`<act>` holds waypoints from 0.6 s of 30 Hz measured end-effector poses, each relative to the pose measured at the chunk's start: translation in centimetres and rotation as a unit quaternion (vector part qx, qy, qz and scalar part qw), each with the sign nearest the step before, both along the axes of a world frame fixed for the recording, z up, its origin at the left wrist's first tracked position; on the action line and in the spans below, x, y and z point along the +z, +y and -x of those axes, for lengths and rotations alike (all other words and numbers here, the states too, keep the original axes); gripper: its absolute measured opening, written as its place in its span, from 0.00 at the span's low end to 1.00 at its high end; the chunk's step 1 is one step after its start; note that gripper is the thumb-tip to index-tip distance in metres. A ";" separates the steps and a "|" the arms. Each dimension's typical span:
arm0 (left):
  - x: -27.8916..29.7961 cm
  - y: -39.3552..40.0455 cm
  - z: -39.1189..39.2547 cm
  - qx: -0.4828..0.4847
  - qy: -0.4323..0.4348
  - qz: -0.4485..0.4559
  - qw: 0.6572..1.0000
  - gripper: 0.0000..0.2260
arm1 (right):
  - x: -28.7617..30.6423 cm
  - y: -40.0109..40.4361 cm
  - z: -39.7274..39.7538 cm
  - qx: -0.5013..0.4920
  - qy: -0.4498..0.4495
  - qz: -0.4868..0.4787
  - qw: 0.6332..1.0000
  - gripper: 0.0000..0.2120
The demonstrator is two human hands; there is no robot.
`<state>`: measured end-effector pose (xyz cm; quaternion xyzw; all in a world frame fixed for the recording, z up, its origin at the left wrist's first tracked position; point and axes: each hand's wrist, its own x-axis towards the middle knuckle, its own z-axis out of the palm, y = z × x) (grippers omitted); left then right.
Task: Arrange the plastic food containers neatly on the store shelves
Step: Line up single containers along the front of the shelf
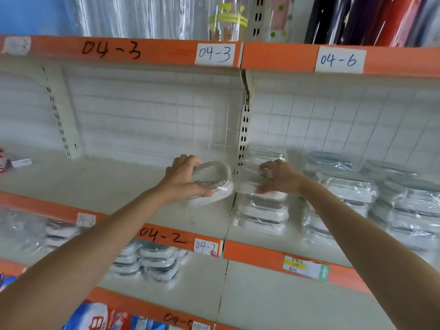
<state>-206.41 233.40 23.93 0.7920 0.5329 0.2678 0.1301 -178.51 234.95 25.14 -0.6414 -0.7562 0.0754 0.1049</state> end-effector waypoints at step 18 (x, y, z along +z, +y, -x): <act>2.5 6.5 -12.7 -0.200 0.060 -0.045 0.977 0.35 | 3.9 -1.5 -5.2 0.013 0.042 0.003 0.999 0.49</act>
